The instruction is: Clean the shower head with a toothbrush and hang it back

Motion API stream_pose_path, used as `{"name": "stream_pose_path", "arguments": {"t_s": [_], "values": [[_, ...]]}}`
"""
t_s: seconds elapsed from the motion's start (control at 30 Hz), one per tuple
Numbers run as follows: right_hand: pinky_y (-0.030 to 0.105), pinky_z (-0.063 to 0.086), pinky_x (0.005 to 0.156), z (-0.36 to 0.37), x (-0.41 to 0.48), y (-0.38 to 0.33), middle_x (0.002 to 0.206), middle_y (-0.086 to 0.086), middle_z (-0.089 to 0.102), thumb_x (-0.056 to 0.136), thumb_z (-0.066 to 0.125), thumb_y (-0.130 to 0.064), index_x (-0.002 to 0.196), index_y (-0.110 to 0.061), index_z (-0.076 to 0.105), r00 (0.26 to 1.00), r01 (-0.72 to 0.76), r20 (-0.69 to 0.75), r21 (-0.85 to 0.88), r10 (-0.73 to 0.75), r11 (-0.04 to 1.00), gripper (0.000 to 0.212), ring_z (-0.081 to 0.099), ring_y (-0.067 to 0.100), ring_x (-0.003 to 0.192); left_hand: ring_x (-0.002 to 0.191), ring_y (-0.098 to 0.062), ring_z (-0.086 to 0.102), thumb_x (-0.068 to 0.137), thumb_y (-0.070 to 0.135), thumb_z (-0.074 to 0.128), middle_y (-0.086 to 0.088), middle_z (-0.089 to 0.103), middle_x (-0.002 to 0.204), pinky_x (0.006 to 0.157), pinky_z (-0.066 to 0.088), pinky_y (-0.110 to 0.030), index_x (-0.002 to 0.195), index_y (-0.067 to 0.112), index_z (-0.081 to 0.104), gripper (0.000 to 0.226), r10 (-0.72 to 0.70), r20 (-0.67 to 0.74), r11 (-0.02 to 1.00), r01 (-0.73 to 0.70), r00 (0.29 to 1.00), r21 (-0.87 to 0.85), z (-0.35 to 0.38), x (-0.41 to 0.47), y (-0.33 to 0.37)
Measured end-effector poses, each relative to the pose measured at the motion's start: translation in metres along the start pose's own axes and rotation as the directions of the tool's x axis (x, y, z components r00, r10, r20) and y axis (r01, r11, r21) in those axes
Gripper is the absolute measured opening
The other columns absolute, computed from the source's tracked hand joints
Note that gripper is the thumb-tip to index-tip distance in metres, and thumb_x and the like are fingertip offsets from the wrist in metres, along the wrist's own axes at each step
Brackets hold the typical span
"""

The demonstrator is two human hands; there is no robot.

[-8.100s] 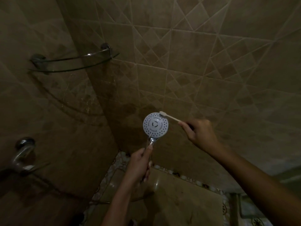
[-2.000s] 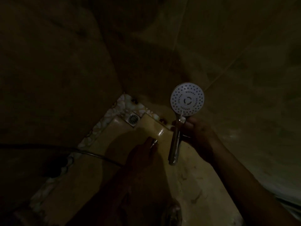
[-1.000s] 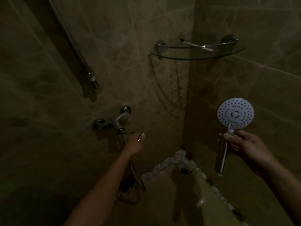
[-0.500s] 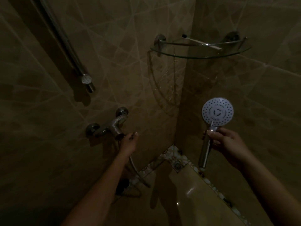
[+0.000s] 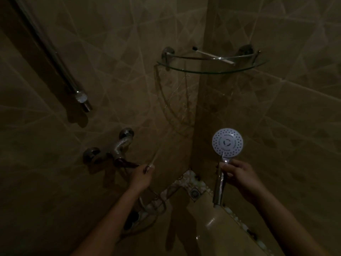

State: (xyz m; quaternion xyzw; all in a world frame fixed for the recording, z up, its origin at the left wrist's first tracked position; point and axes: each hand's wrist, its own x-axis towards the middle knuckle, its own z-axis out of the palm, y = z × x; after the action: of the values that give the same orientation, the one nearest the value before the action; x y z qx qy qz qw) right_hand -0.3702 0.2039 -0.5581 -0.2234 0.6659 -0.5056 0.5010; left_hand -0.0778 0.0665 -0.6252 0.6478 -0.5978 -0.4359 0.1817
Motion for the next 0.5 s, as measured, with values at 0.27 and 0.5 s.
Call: {"name": "stream_pose_path", "arguments": {"t_s": [0.27, 0.5], "values": [[0.033, 0.050, 0.069, -0.011, 0.028, 0.032, 0.091, 0.015, 0.068, 0.098, 0.057, -0.014, 0.097, -0.003, 0.070, 0.983, -0.126, -0.122, 0.099, 0.138, 0.987, 0.017, 0.062, 0.024, 0.081, 0.074, -0.035, 0.067, 0.088, 0.050, 0.048, -0.011, 0.065, 0.068, 0.061, 0.047, -0.039, 0.065, 0.019, 0.056, 0.039, 0.180, 0.179, 0.968, -0.206, 0.967, 0.142, 0.082, -0.031, 0.030], [0.029, 0.048, 0.051, -0.015, 0.074, 0.058, 0.074, 0.012, 0.062, 0.096, 0.054, -0.012, 0.091, -0.002, 0.066, 0.948, -0.240, -0.159, 0.216, 0.277, 0.946, 0.016, 0.058, 0.018, 0.060, 0.070, -0.031, 0.063, 0.098, 0.036, 0.056, 0.004, 0.050, 0.058, 0.058, 0.033, -0.031, 0.063, 0.023, 0.049, 0.038, 0.247, 0.198, 0.931, -0.289, 0.948, 0.224, 0.120, -0.043, 0.069]]}}
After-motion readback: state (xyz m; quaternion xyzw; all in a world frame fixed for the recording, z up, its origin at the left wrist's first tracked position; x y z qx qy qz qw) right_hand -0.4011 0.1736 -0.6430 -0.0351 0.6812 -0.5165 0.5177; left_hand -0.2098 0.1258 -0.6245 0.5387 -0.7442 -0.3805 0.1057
